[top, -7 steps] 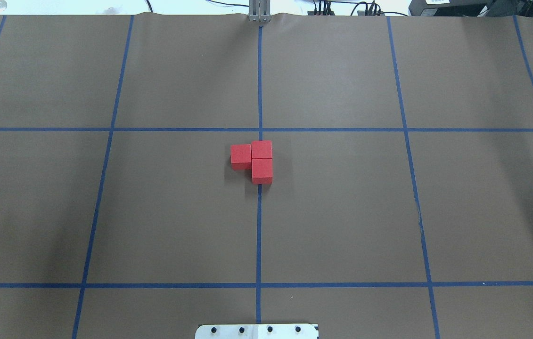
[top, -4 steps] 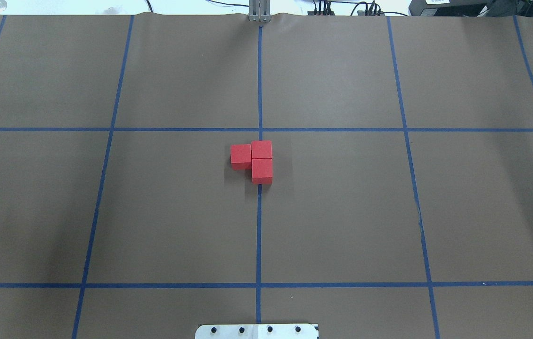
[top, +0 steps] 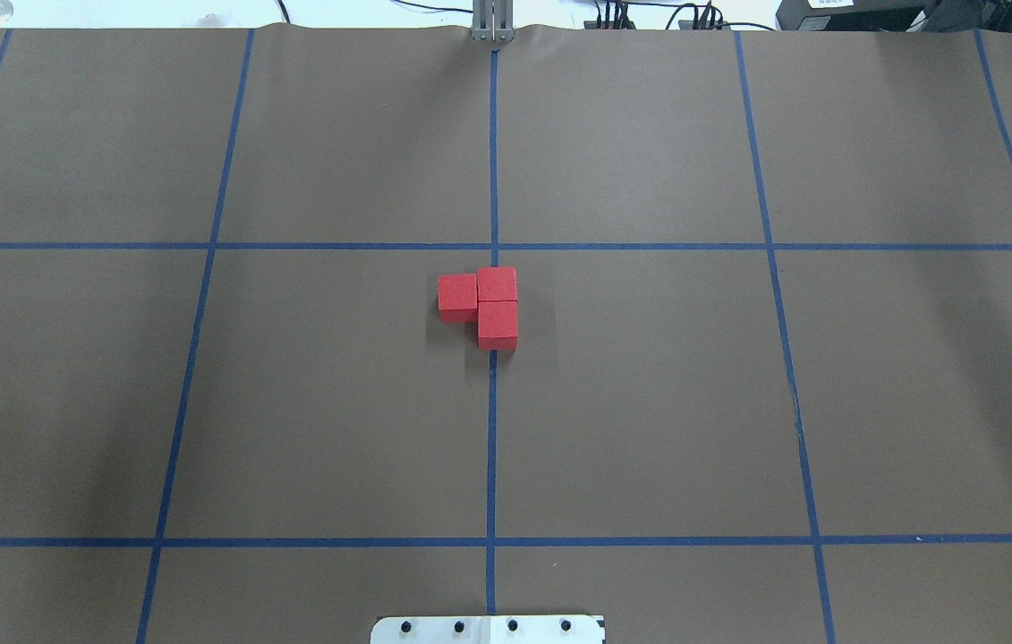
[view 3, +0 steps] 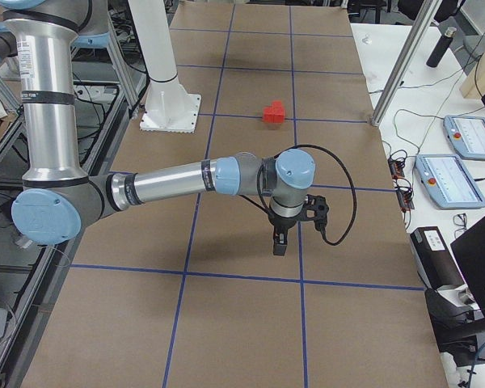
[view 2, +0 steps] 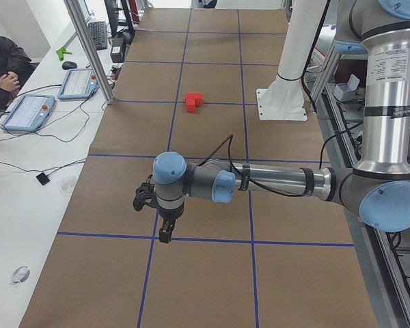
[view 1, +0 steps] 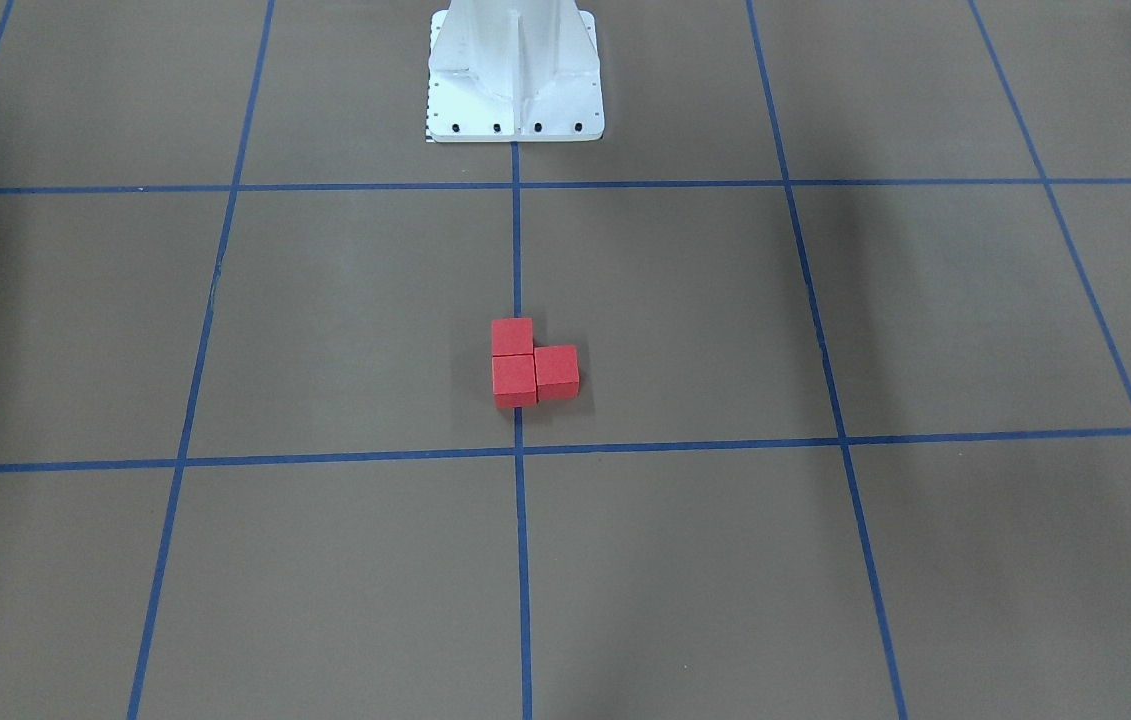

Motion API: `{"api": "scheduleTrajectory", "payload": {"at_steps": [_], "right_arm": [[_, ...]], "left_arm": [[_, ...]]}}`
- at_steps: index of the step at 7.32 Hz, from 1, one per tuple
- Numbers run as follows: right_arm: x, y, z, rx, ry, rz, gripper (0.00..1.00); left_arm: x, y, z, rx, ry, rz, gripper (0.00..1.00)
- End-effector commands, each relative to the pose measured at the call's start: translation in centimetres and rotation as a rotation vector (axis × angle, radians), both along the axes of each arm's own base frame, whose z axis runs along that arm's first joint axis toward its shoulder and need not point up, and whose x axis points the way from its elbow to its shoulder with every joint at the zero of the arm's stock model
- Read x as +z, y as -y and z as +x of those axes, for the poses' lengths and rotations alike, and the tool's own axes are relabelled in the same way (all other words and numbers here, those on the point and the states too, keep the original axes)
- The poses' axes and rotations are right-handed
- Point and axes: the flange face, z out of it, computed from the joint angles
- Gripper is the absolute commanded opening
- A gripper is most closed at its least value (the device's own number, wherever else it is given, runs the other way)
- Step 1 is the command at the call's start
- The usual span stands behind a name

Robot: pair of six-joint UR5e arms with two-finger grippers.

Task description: Form red blocks into L shape at center

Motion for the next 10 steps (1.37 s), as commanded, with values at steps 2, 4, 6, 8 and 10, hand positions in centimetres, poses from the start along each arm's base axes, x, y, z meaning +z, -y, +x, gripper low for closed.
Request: {"api": "scheduleTrajectory", "payload": {"at_steps": [2, 4, 6, 8, 10], "right_arm": [[-0.2, 0.0, -0.1, 0.005, 0.025, -0.011, 0.99], [-0.3, 0.0, -0.2, 0.007, 0.041, -0.013, 0.99], [-0.4, -0.1, -0.3, 0.009, 0.055, -0.015, 0.99], [0.7, 0.0, -0.4, 0.009, 0.052, -0.039, 0.99], [3.6, 1.0, -0.4, 0.011, 0.054, 0.012, 0.99]], "left_arm": [[1.1, -0.3, 0.1, 0.001, -0.01, -0.026, 1.0], [0.5, -0.2, 0.2, -0.005, -0.016, -0.02, 1.0], [0.1, -0.3, 0.7, 0.001, -0.089, -0.026, 1.0], [0.4, -0.4, 0.7, 0.002, -0.086, -0.03, 1.0], [0.6, -0.5, 0.7, 0.002, -0.084, -0.033, 1.0]]}}
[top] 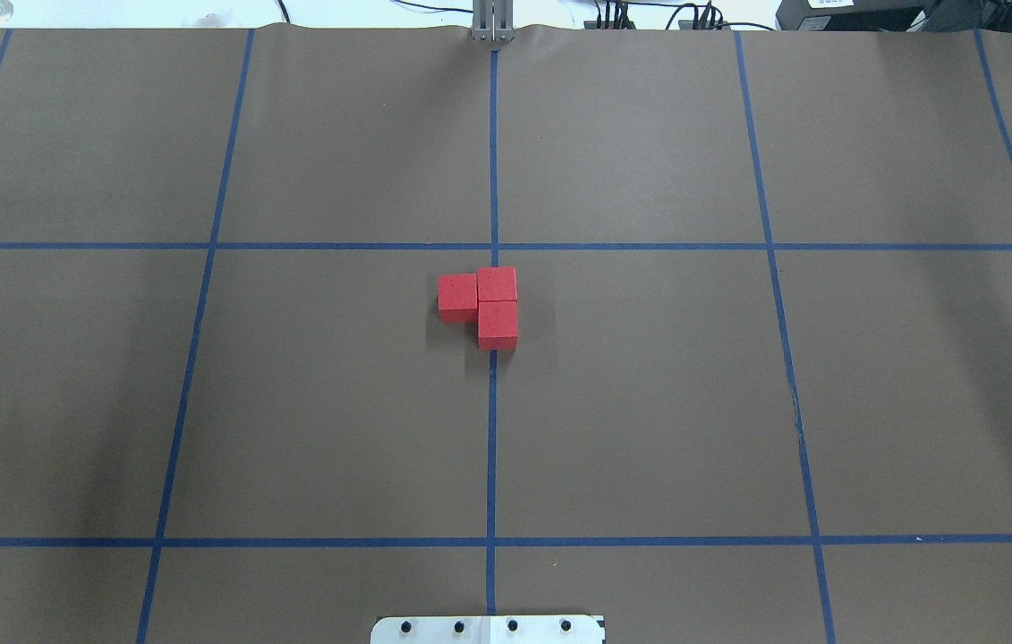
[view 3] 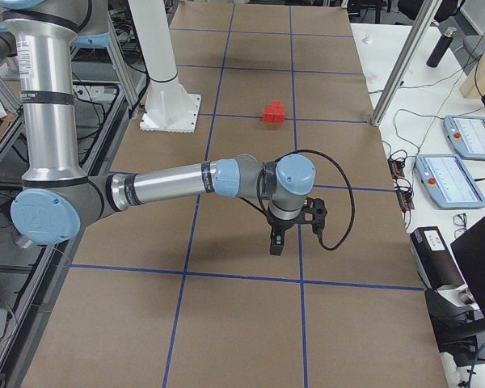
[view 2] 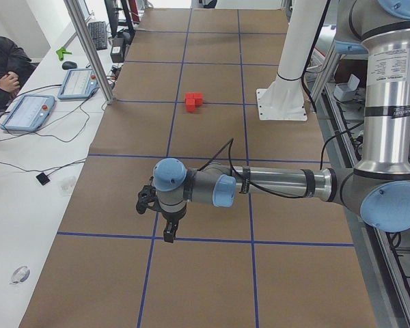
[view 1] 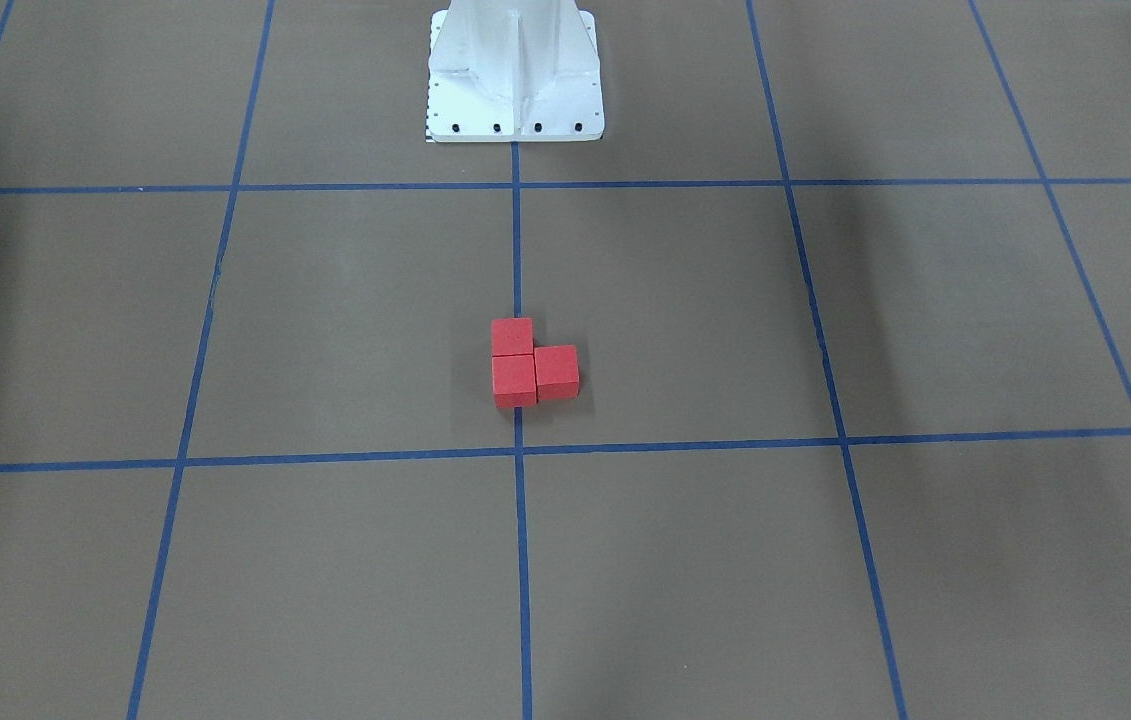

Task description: Form red blocks into L shape at center

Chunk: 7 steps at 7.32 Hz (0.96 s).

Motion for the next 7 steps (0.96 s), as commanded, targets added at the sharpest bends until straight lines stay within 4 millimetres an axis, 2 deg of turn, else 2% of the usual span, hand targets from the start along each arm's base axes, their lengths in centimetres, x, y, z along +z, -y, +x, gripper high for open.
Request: {"api": "scheduleTrajectory", "payload": {"at_steps": [1, 3, 6, 7], "right_arm": [[1.5, 1.0, 0.0, 0.005, 0.002, 0.043, 0.99], [1.7, 0.8, 0.0, 0.004, 0.003, 0.04, 0.99], [4.1, -0.2, 0.0, -0.002, 0.003, -0.001, 0.99], [4.1, -0.5, 0.0, -0.003, 0.003, 0.0, 0.99]], "left_arm": [[0.2, -0.1, 0.0, -0.001, 0.0, -0.004, 1.0], [0.2, -0.1, 0.0, 0.0, 0.002, -0.003, 1.0], [0.1, 0.0, 0.0, 0.0, 0.002, 0.0, 1.0], [0.0, 0.2, 0.0, 0.0, 0.003, 0.0, 1.0]]}}
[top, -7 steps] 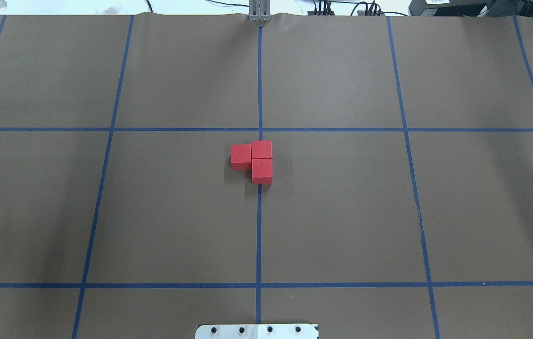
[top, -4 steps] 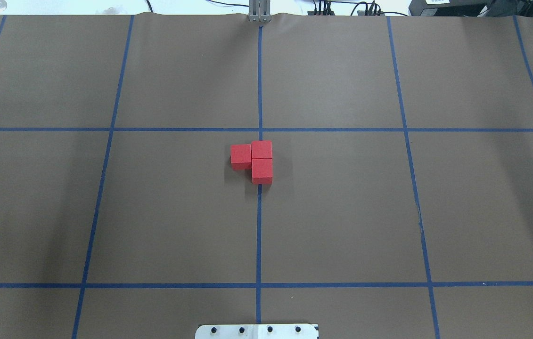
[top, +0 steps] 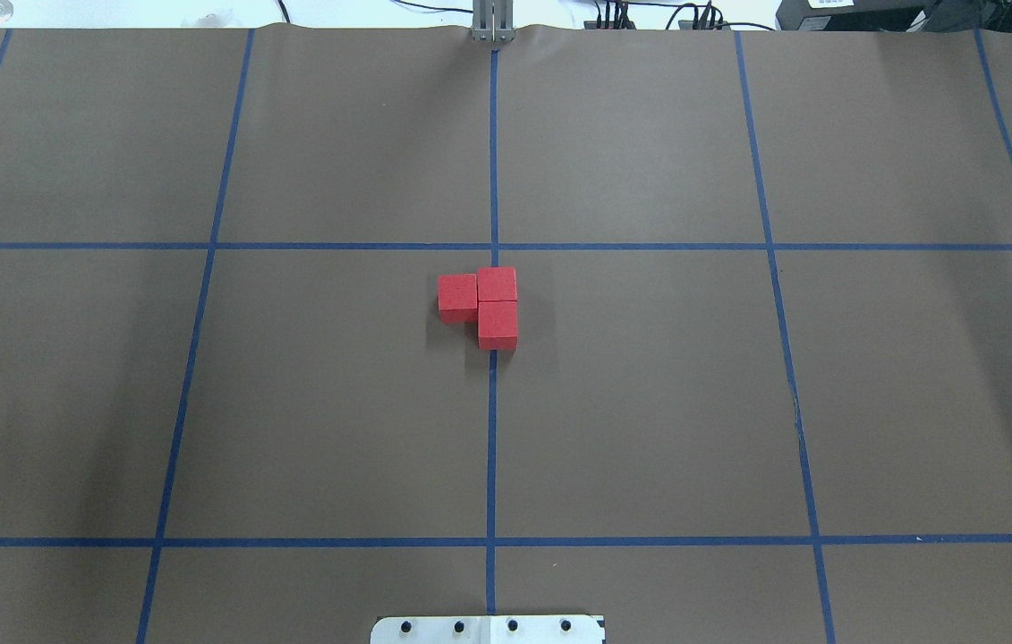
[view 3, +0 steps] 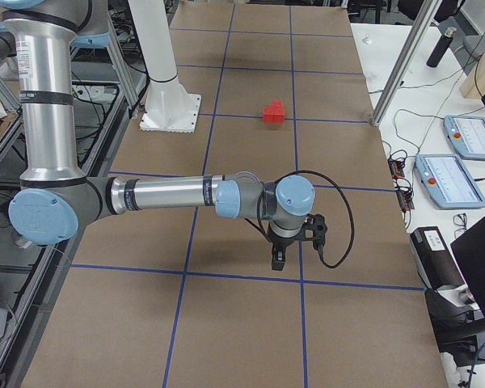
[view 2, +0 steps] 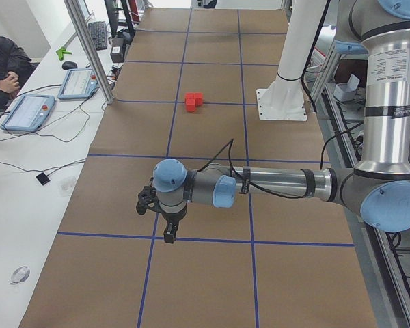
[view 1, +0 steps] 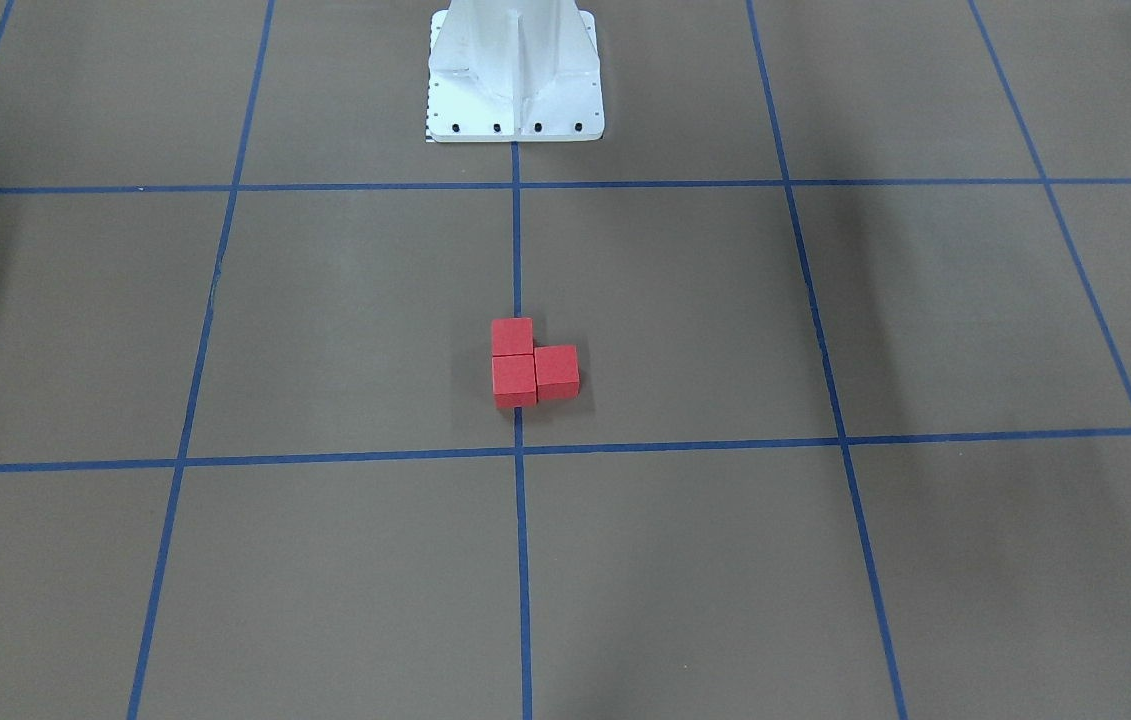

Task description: Form red blocks into L shape at center

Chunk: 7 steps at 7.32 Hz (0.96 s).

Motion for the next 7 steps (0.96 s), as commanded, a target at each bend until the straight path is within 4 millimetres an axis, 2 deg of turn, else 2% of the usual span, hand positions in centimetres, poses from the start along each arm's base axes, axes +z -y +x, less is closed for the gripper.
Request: {"api": "scheduleTrajectory", "payload": {"at_steps": [1, 3, 5, 7], "right_arm": [[0.5, -1.1, 0.0, -0.002, 0.0, -0.009, 0.99], [1.1, -2.7, 0.1, -0.002, 0.002, -0.018, 0.99], [2.4, -3.3, 0.0, -0.001, 0.001, 0.022, 0.99], [2.3, -3.3, 0.0, 0.001, 0.002, 0.029, 0.99]], "left_arm": [[0.0, 0.0, 0.0, 0.0, 0.001, -0.001, 1.0], [0.1, 0.0, 0.0, 0.0, 0.001, -0.003, 1.0], [0.2, -0.2, 0.0, 0.0, 0.001, -0.006, 1.0], [0.3, -0.1, -0.1, 0.0, 0.012, -0.004, 1.0]]}}
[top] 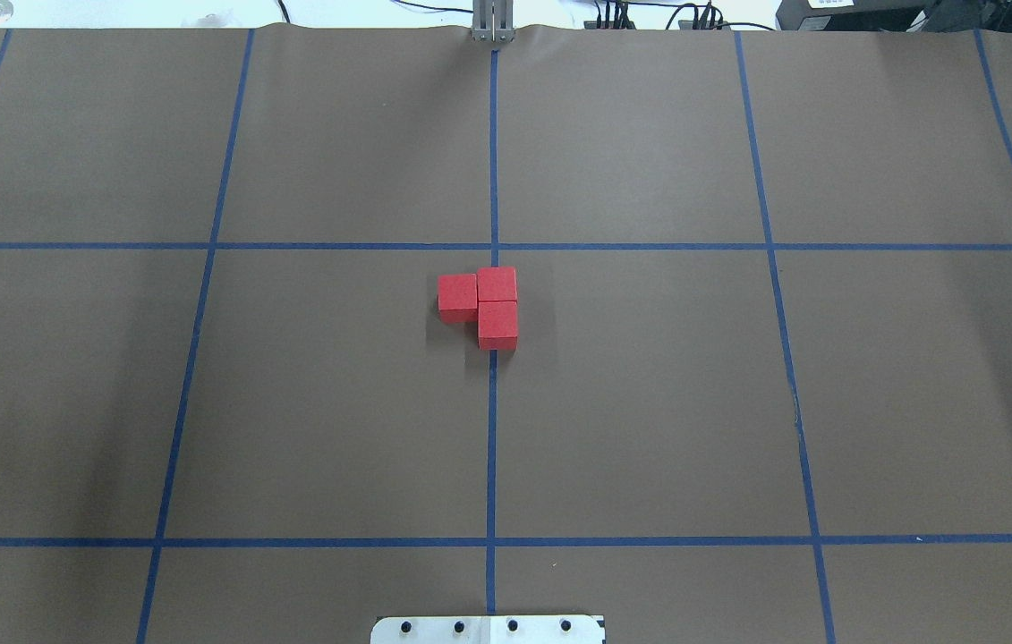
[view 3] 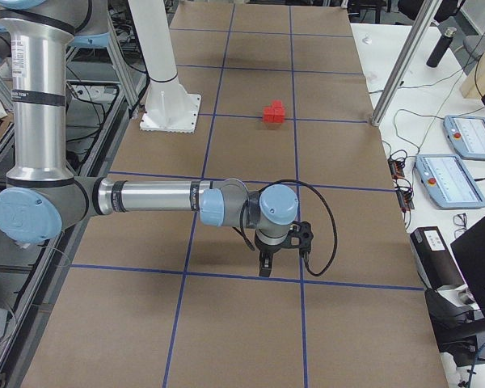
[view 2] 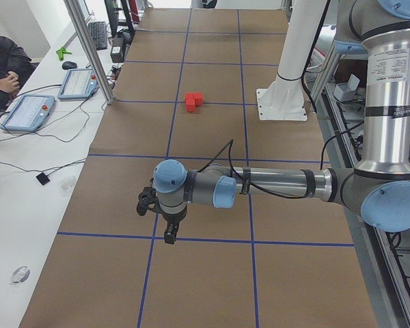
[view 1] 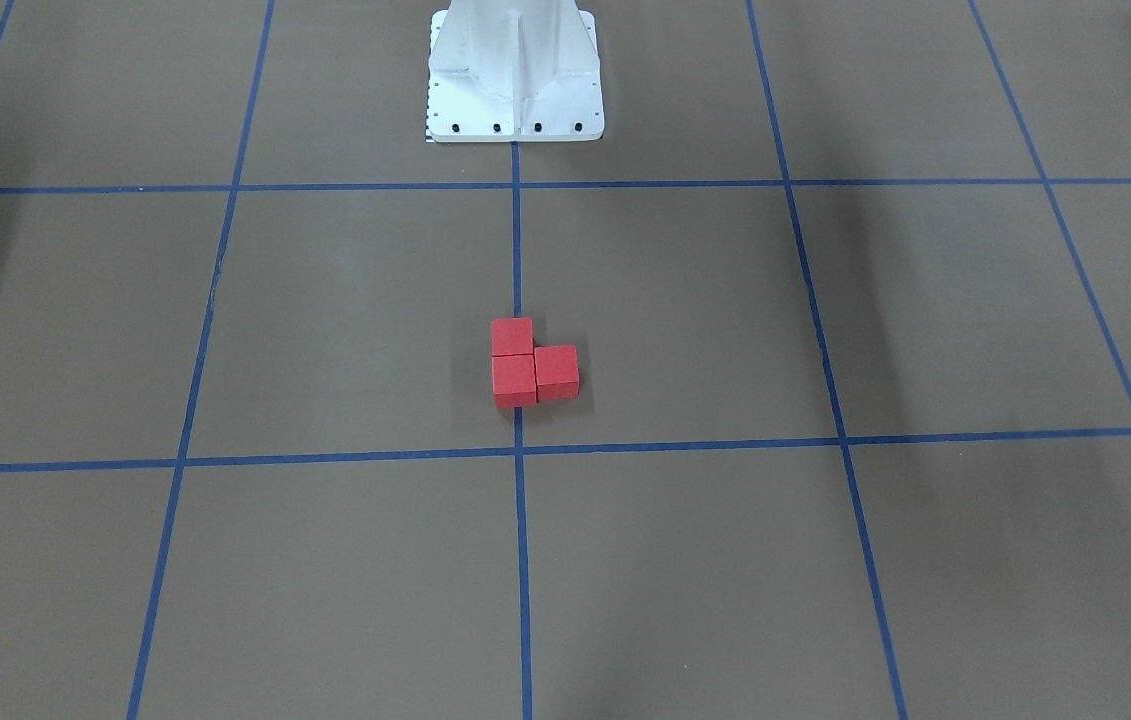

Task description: Form red blocks into L shape at center

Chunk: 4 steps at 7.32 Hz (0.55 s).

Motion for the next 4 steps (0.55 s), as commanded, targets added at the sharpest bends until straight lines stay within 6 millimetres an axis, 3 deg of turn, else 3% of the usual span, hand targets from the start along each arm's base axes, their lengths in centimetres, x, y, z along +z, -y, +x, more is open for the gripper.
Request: {"api": "scheduleTrajectory", "payload": {"at_steps": [1, 4], "right_arm": [[0.02, -0.01, 0.04, 0.004, 0.001, 0.007, 0.99], [-0.33, 0.3, -0.03, 0.004, -0.001, 0.013, 0.99]], "left_arm": [[0.08, 0.05, -0.09, -0.001, 0.013, 0.001, 1.0], [0.23, -0.1, -0.1, -0.001, 0.013, -0.002, 1.0]]}}
